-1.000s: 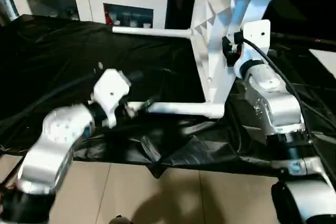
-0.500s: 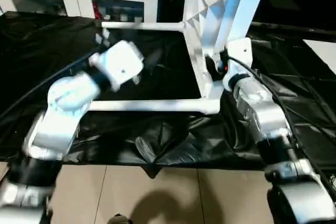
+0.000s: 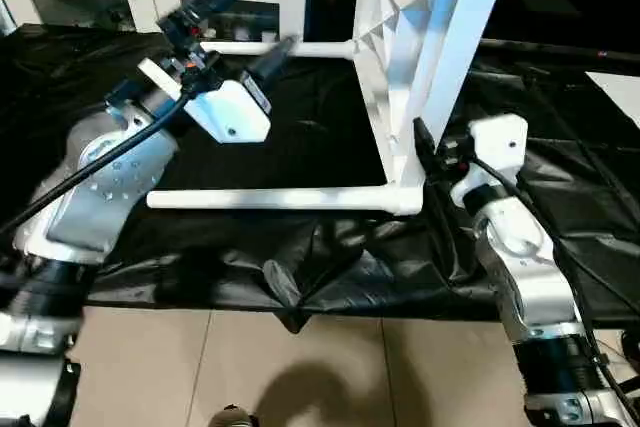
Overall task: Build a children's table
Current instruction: Flip table
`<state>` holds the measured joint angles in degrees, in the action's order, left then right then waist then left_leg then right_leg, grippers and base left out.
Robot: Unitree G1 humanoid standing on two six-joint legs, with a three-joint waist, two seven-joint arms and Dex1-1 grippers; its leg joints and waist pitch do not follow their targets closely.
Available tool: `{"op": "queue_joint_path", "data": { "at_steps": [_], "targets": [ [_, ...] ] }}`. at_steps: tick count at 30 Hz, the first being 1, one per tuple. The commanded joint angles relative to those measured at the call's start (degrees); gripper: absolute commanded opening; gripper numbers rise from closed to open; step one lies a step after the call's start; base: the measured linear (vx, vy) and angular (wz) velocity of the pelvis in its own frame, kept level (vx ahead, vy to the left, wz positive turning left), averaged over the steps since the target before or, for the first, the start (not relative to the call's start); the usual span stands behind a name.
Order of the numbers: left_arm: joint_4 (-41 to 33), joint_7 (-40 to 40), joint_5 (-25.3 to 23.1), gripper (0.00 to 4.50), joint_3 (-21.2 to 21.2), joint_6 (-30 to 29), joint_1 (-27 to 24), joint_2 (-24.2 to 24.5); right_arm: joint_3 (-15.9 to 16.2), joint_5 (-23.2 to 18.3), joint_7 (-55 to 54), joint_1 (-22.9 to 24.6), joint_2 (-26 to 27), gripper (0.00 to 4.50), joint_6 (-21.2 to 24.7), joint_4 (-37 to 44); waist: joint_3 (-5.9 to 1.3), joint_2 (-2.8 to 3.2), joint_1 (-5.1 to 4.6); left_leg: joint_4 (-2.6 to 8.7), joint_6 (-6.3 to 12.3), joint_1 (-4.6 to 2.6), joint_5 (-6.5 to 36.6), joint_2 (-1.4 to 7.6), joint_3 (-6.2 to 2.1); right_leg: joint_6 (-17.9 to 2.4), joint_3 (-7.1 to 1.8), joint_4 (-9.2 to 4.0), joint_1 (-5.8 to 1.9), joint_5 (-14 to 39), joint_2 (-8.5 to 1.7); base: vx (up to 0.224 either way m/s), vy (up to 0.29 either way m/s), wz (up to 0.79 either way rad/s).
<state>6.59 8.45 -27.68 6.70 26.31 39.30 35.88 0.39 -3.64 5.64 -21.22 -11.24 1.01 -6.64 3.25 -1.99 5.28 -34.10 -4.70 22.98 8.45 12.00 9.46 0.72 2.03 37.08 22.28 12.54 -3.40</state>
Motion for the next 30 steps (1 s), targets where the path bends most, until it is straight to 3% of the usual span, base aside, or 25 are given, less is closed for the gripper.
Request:
{"op": "queue_joint_path", "data": {
  "at_steps": [1, 2, 10, 15, 23, 26, 28, 30],
  "targets": [
    [1.47, -1.05, -1.95, 3.76, 0.23, 1.26, 1.69, 0.44, -0.23, 0.47, 0.82, 0.41, -0.31, 3.96, -1.47, 2.38, -3.88, 1.4, -0.01, 4.23, -4.89, -2.12, 18.82, 0.78, -0.42, -6.88, -2.04, -4.61, -1.13, 8.68, -3.28, 0.0, 0.0, 0.0],
    [2.06, -1.07, -2.16, 3.76, 0.23, 1.75, 2.16, 0.51, -0.07, 0.35, 1.34, 0.48, -0.28, 3.96, -1.72, 2.72, -3.87, 0.95, 0.04, 4.23, -4.61, -2.0, 18.49, 0.78, -0.4, -6.9, -2.03, -4.68, -1.21, 8.35, -3.28, 0.0, 0.0, 0.0],
    [8.4, -3.43, -6.25, 3.76, 0.66, -0.37, 6.43, 2.47, 3.77, -2.57, 8.45, 1.17, -0.16, 3.96, -4.0, 7.63, -4.1, 1.33, 0.1, 4.05, -3.82, -1.97, 15.56, 0.8, -0.44, -7.74, -1.95, -4.04, -1.35, 2.8, -3.25, 0.0, 0.0, 0.0],
    [13.39, -6.93, -8.63, 3.76, -0.41, -2.43, 10.36, 2.55, 7.89, -5.32, 15.47, 1.88, 0.17, 3.96, -3.49, 11.61, -3.93, 1.41, 0.18, 4.24, -3.81, -2.09, 18.19, 0.96, -0.64, -7.85, -2.03, -4.27, -1.18, 5.92, -3.45, 0.0, 0.0, 0.0],
    [18.42, -8.87, -10.15, 3.76, 1.01, -2.2, 14.11, 2.53, 9.04, -5.56, 17.63, 1.99, -0.08, 3.96, -3.35, 12.16, -3.95, 1.29, 0.65, 4.17, -3.78, -2.03, 17.6, 0.86, -0.6, -8.06, -2.07, -4.27, -1.16, 4.83, -3.44, 0.0, 0.0, 0.0],
    [23.26, -10.02, -10.53, 3.76, 1.57, -2.92, 17.86, 2.03, 9.36, -5.7, 18.0, 1.61, 0.42, 3.96, -3.13, 12.24, -3.93, 1.28, 0.91, 4.23, -4.05, -1.99, 17.62, 0.85, -0.68, -7.82, -2.08, -4.28, -1.2, 5.27, -3.57, 0.0, 0.0, 0.0],
    [24.15, -10.24, -10.35, 3.76, 1.7, -2.08, 18.87, 1.97, 9.49, -5.77, 18.29, 1.61, 0.77, 3.96, -2.83, 12.46, -4.0, 1.67, 1.0, 4.19, -4.22, -2.06, 17.75, 0.92, -0.78, -7.9, -2.07, -4.2, -1.13, 4.63, -3.57, 0.0, 0.0, 0.0],
    [24.57, -9.89, -9.98, 3.49, 1.73, -1.75, 19.08, 1.92, 9.58, -5.91, 18.53, 1.63, 0.91, 3.98, -2.66, 12.56, -4.08, 1.53, 1.14, 4.15, -4.09, -1.98, 17.06, 0.95, -0.76, -8.22, -2.06, -4.1, -1.27, 2.9, -3.59, 0.0, 0.0, 0.0]
  ]
}}
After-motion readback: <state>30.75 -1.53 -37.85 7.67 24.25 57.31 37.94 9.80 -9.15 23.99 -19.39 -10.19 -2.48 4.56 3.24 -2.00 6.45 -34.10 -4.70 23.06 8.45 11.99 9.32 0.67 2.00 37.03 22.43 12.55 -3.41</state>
